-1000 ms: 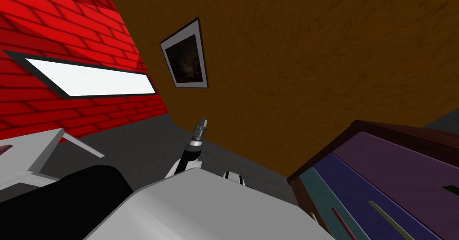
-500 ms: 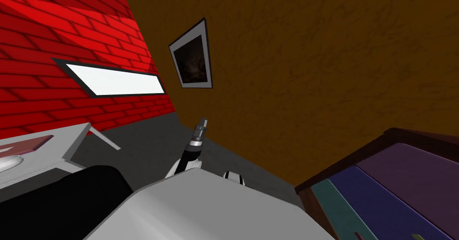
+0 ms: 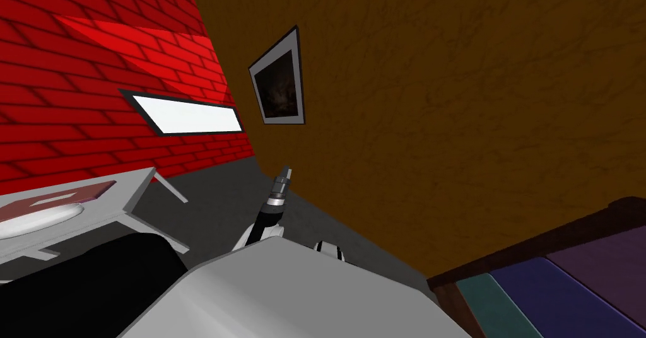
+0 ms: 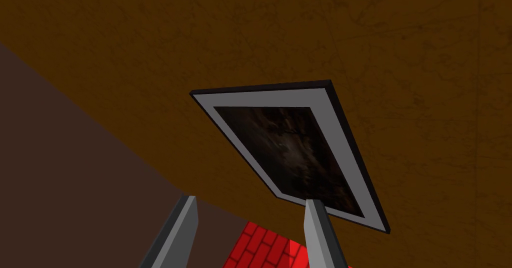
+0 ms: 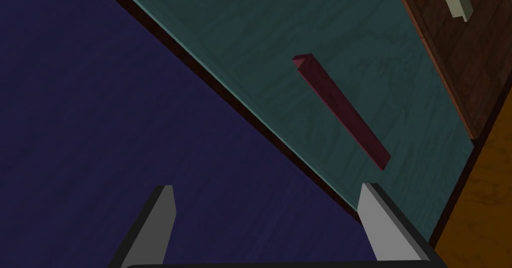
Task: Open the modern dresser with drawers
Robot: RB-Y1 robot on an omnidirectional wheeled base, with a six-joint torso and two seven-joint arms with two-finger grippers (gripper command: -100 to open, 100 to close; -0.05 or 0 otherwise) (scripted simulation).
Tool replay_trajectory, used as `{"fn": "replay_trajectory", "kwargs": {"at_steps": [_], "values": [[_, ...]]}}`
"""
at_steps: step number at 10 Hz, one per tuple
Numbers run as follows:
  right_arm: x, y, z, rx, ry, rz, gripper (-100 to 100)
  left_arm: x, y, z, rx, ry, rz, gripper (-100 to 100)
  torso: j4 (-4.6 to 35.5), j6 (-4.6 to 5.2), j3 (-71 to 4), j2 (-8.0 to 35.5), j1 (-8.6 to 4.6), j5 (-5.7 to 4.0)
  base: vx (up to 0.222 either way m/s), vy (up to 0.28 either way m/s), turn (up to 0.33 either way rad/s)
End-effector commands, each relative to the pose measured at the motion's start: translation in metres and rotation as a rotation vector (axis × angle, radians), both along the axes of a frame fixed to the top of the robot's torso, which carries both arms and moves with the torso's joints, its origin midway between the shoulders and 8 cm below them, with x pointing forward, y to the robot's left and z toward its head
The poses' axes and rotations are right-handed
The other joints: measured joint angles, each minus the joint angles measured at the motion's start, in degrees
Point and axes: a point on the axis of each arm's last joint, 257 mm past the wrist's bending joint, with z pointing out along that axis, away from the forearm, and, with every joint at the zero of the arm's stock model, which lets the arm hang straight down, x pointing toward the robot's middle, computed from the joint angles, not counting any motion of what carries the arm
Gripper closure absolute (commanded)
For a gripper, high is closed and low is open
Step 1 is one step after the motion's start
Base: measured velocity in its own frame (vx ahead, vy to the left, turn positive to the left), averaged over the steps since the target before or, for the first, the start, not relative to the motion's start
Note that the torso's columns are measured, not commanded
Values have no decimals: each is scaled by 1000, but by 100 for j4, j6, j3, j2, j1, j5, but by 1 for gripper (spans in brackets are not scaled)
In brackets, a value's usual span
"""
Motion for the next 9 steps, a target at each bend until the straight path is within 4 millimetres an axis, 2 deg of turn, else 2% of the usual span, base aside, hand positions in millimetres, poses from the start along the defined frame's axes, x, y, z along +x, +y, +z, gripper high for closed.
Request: {"fn": "replay_trajectory", "kwargs": {"at_steps": [1,2,3,4,5,9], "values": [[-31,-30,25,-96,76,-35,-100,0,0,0,0,0,0,0,0,3,1,2,-2,-1,28,19,134],[-45,-45,41,-147,115,-49,-100,0,0,0,0,0,0,0,1,0,1,3,-1,1,42,22,189],[-46,-45,42,-151,118,-52,-100,0,0,0,0,0,0,0,0,1,-1,-1,1,1,32,13,62],[-58,-59,59,-202,154,-67,-100,0,0,0,0,0,0,0,0,4,1,3,-2,-1,31,17,109],[-58,-59,59,-202,154,-67,-100,0,0,0,0,0,0,0,1,1,2,3,-1,0,25,12,54],[-91,-95,117,-362,259,-111,-100,0,0,0,0,0,0,0,-1,1,-2,-2,-1,0,32,13,115]]}}
